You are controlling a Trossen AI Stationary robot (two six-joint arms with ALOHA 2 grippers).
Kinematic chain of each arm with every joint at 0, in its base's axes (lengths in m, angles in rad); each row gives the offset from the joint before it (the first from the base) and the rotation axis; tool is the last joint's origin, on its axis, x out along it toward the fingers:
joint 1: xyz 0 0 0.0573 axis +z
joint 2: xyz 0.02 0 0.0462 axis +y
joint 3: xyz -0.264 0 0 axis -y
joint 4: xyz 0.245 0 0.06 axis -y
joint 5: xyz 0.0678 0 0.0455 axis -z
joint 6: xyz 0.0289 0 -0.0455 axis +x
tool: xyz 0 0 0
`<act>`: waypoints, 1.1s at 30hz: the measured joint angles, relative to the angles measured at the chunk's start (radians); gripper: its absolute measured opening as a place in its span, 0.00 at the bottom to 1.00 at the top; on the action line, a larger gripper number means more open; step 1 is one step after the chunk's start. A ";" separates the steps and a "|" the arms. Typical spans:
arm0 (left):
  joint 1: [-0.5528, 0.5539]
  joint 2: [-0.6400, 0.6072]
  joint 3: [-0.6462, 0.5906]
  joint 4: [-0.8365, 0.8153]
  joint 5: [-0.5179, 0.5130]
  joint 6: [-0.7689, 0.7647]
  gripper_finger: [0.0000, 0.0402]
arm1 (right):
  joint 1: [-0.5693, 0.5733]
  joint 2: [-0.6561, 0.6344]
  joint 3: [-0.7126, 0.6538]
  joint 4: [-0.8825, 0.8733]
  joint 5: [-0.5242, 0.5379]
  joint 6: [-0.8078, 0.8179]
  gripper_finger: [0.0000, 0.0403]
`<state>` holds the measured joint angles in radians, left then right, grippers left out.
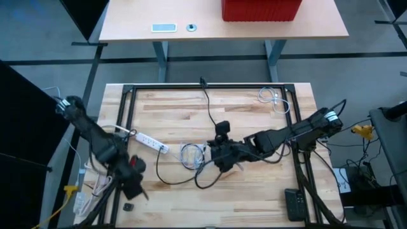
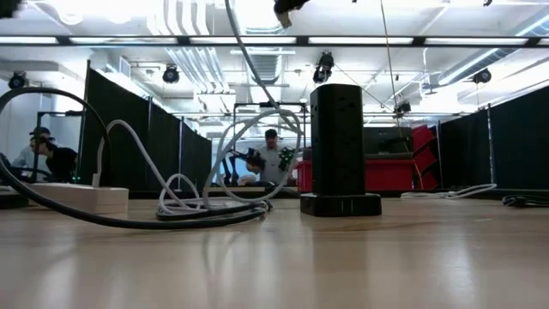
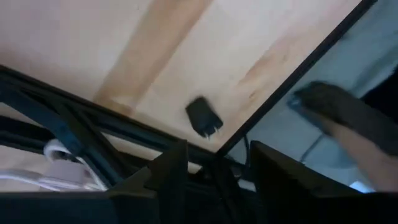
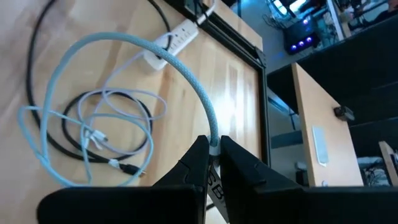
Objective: Insert USB
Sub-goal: Insert the light blue charger cable into the black charger adapter
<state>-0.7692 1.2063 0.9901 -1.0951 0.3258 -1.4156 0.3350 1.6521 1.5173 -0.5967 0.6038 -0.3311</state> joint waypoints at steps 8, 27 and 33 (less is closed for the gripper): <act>-0.153 0.228 0.000 0.055 -0.002 0.100 0.37 | 0.042 0.008 0.000 0.005 0.001 0.052 0.03; -0.223 0.469 0.240 0.062 -0.037 0.345 0.31 | 0.047 0.010 0.000 0.007 0.000 0.209 0.03; -0.298 0.495 0.321 0.046 -0.166 0.405 0.32 | 0.046 0.010 -0.001 0.007 0.000 0.219 0.03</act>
<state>-1.0670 1.7016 1.3109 -1.0486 0.1596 -1.0105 0.3813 1.6623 1.5166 -0.5896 0.6033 -0.1116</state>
